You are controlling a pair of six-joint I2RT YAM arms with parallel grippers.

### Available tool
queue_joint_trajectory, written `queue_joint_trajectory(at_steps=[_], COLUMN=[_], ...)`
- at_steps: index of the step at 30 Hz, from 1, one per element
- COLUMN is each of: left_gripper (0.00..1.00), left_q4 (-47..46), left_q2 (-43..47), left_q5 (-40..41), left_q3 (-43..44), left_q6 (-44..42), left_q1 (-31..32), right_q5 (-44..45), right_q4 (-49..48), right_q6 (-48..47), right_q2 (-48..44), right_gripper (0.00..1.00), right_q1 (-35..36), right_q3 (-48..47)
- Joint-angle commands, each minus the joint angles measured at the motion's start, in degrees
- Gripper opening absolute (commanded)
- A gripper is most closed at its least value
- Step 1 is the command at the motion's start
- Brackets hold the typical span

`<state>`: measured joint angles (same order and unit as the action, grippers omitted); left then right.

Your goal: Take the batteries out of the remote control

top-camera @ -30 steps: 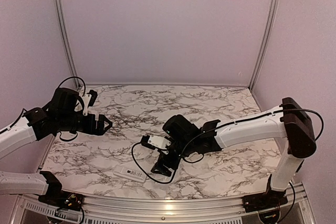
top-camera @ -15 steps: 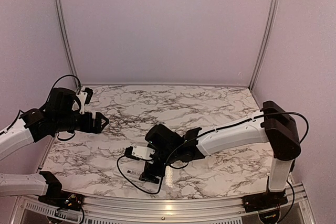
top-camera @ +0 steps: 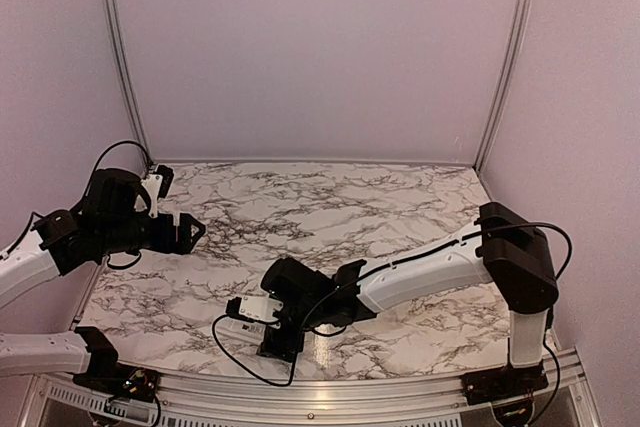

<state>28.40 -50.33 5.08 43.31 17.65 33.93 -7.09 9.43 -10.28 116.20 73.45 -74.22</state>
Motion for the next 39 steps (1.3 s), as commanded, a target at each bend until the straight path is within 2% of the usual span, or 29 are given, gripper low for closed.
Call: queue_joint_trajectory(at_steps=[1, 17, 24, 26, 32, 39], left_gripper=[0.99, 0.99, 0.99, 0.99, 0.99, 0.99], left_q4=[-0.09, -0.19, -0.26, -0.28, -1.16, -3.87], left_q2=[-0.03, 0.23, 0.56, 0.65, 1.05, 4.34], left_q5=[1.25, 1.51, 1.65, 1.4, -0.15, -1.72], left_q3=[-0.49, -0.59, -0.59, -0.66, -1.03, -2.69], left_q6=[0.25, 0.21, 0.33, 0.28, -0.09, -0.72], left_q1=[0.19, 0.17, 0.17, 0.17, 0.17, 0.18], right_q5=[1.18, 2.37, 4.06, 4.82, 6.34, 6.43], right_q4=[-1.27, -0.17, -0.03, 0.57, 2.62, 1.6], right_q6=[1.52, 2.9, 2.59, 2.04, -1.12, -7.75], right_q2=[1.0, 3.54, 3.46, 3.27, -0.51, -8.8], right_gripper=[0.84, 0.67, 0.44, 0.4, 0.35, 0.34], right_q1=[0.33, 0.32, 0.36, 0.36, -0.79, -5.63], right_q3=[-0.89, -0.24, 0.3, -0.11, 0.4, 7.66])
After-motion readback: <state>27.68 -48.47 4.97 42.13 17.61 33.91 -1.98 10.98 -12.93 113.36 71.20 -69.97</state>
